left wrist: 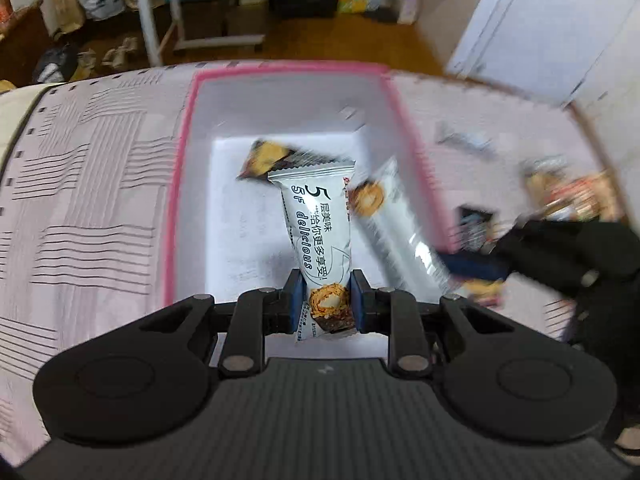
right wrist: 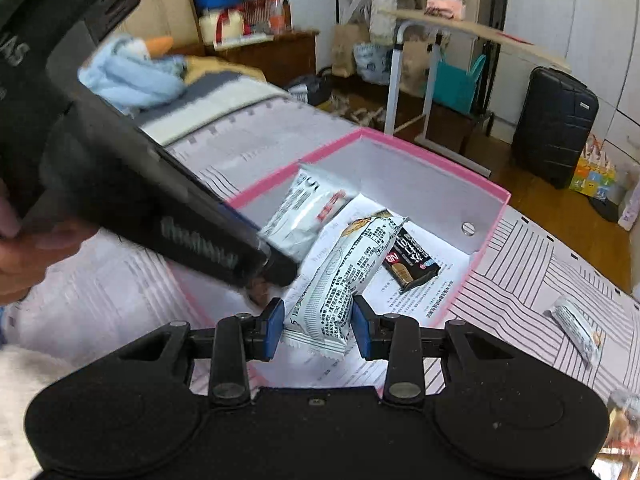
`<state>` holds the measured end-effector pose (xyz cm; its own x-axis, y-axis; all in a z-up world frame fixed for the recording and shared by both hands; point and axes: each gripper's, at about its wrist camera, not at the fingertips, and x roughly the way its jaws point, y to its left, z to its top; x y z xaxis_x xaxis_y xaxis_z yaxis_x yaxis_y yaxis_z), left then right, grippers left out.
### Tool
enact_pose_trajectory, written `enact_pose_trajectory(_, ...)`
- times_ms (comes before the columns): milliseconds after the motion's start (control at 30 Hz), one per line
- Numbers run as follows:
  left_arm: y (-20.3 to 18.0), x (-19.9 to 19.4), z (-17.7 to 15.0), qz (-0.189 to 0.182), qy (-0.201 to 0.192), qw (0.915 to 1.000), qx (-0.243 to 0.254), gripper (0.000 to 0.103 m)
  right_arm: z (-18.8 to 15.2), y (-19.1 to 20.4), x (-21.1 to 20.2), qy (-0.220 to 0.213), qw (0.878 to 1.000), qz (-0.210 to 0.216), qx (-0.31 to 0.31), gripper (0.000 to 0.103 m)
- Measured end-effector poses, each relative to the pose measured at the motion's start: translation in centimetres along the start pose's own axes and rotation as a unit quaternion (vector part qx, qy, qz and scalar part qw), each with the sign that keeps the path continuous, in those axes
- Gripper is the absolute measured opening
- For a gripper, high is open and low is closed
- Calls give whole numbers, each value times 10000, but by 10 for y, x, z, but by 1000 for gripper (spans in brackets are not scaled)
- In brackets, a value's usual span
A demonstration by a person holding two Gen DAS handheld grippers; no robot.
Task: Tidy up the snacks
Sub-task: 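Carry both wafer bars over the pink box and open both grippers, then withdraw both grippers from the box toward the clear peanut bag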
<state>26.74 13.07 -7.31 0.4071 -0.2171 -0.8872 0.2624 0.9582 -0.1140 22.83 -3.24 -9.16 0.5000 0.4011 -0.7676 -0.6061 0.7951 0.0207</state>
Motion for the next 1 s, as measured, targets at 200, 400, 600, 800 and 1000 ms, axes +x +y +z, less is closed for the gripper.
enact_pose_trajectory(200,9,32,-2,-93,132,9998,-124,24,2,13,31,266,9988,-218,-360,41)
enact_pose_trajectory(400,5,40,-2,-51,46,10000,-60,32,2,9,29,250,9994,-154,-189,44)
enact_pose_trajectory(600,8,11,-8,-201,-117,9994,-255,47,-9,1,-19,-6,9998,-208,-64,47)
enact_pose_trajectory(800,-8,-46,-15,-189,-434,9989,-67,48,-23,-27,-98,-368,9984,-285,309,49)
enact_pose_trajectory(1000,-51,-109,-21,-256,-750,9961,397,53,-43,-59,-174,-517,9946,-637,630,52)
